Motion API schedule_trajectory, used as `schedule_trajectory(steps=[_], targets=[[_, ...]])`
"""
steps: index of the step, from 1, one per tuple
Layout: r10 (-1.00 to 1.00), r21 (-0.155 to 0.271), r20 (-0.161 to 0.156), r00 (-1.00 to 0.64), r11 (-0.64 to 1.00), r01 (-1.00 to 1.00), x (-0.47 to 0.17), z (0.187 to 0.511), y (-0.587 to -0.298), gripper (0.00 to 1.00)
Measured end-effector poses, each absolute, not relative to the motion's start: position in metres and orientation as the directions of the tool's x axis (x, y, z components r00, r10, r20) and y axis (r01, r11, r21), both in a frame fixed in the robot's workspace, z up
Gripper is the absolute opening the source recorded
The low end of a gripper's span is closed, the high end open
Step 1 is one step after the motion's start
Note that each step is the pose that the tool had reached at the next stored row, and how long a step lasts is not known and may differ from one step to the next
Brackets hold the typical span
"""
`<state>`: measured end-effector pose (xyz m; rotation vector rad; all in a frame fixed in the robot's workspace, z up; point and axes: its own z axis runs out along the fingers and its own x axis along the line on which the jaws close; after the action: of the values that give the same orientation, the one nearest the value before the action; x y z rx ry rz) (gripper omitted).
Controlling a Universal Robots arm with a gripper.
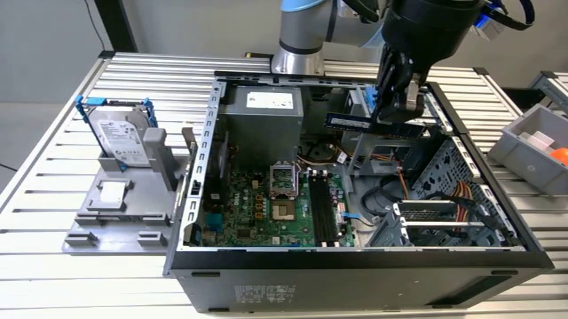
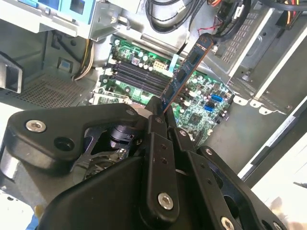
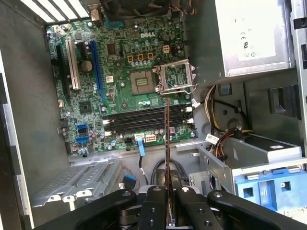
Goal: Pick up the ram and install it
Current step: 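Pick up the ram and move it above insertion slot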
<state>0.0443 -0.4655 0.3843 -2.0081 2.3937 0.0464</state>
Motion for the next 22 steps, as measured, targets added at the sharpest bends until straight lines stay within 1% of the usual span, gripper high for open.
schedule_trajectory(steps=[22], targets=[[-0.943,0.012,-0.032,-0.331,0.33,-0.944,0.0443,0.3843,-0.4655,0.0]])
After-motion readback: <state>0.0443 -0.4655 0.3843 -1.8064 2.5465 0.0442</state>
